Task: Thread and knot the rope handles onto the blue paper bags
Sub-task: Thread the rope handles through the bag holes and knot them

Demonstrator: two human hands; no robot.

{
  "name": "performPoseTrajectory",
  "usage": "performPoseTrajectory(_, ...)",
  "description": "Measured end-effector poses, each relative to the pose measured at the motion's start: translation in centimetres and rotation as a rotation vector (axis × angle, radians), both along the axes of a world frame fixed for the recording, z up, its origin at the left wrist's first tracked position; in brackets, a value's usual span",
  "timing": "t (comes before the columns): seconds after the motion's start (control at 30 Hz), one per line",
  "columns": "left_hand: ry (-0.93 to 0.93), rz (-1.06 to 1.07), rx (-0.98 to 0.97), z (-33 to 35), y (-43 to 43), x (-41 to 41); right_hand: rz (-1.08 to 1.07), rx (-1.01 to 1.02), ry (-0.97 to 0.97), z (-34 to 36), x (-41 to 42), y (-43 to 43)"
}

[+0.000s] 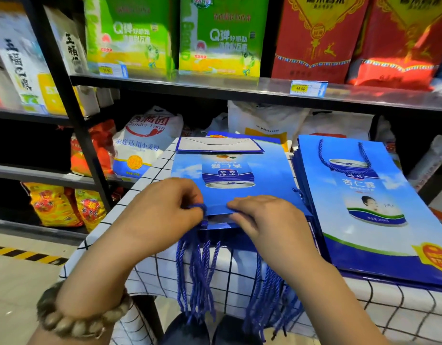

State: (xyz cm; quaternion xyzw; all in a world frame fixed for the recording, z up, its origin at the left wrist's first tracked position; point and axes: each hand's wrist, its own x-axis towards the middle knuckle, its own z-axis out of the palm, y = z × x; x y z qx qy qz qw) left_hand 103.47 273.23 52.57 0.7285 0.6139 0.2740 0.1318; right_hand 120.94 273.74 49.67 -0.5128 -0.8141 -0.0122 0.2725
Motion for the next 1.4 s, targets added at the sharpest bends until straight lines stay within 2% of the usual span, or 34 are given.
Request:
performPoseTrajectory(0.07,-0.313,0.014,0.008,0.6,0.3,0.4,-0.016,-0.089,0.040,0.0,0.2,0.3)
performPoseTrajectory(0.17,-0.794,-0.054,-0.137,1.2,0.4,1.6,0.079,-0.182,0.190,0.1,0.3,0.2)
performPoseTrajectory(0.27,-1.018,-0.130,-0.242,1.4,0.5,3.0,0.174,-0.236,0.231,0.3,0.3,-0.1)
performPoseTrajectory(0.37,-1.139,-0.141,-0.250,1.3,0.7,3.9,0.273,-0.319,0.314,0.1,0.1,-0.2)
performPoseTrajectory(0.5,-1.181,-0.130,-0.239,1.2,0.9,3.8,0.453,-0.530,0.773,0.9,0.9,-1.0)
performPoseTrajectory(0.57,-1.190,-0.123,-0.234,1.1,1.0,3.6,0.470,-0.586,0.844,1.9,1.4,-1.5)
performPoseTrajectory(0.67,-1.208,-0.120,-0.166,1.0,1.1,3.5,0.376,-0.565,0.829,3.3,1.2,-1.2)
performPoseTrajectory(0.73,-1.123,-0.110,-0.121,1.1,0.9,3.7,0.286,-0.503,0.883,4.3,1.2,-0.3)
performPoseTrajectory(0.8,-1.026,-0.143,-0.130,1.2,0.4,4.4,0.261,-0.472,1.039,5.6,1.4,0.7)
performPoseTrajectory(0.9,-0.835,-0.249,-0.196,0.7,0.1,5.7,0.274,-0.516,1.186,7.0,1.6,2.4)
performPoseTrajectory(1.0,-0.718,-0.271,-0.190,0.7,0.4,6.4,0.288,-0.617,1.171,7.5,1.5,3.3)
performPoseTrajectory(1.1,-0.864,-0.241,-0.253,1.5,1.0,6.5,0.131,-0.598,1.005,7.2,2.4,3.8)
performPoseTrajectory(1.23,-0.932,-0.200,-0.164,1.8,2.3,6.5,-0.121,-0.432,0.809,6.3,4.5,3.4)
performPoseTrajectory(1.3,-0.915,-0.182,-0.112,1.8,2.9,6.7,-0.126,-0.428,0.738,5.8,5.1,2.4)
performPoseTrajectory(1.4,-0.843,-0.157,-0.011,1.6,3.5,7.7,-0.012,-0.538,0.706,5.3,4.8,0.8)
